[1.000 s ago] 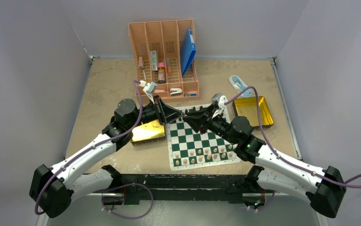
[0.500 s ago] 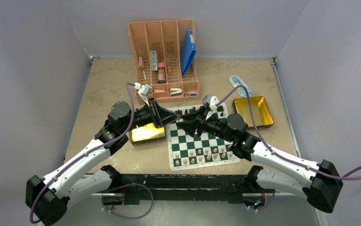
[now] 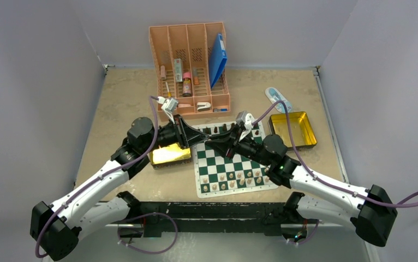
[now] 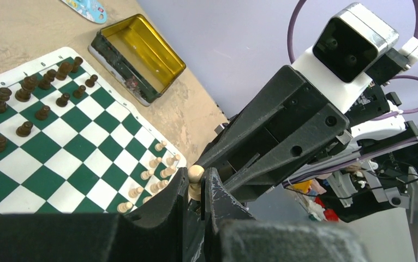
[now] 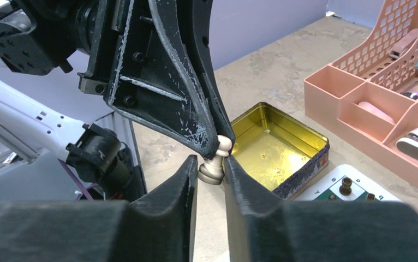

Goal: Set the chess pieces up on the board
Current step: Place the chess piece on the chessboard.

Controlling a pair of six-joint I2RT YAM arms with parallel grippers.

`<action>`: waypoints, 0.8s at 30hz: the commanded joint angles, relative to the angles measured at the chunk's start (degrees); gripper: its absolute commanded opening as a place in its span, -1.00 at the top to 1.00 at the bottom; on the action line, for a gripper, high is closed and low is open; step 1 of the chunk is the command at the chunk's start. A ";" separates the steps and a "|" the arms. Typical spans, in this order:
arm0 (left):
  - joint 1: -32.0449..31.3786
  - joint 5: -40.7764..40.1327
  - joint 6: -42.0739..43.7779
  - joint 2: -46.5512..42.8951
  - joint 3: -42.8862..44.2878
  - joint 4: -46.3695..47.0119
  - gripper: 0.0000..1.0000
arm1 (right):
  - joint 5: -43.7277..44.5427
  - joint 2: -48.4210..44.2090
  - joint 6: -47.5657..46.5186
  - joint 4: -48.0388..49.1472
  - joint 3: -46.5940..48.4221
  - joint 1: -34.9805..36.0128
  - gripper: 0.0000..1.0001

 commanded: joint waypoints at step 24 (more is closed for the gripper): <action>-0.24 8.99 14.44 6.70 25.57 -40.92 0.36 | -11.86 -3.45 -14.48 0.32 1.01 0.00 0.83</action>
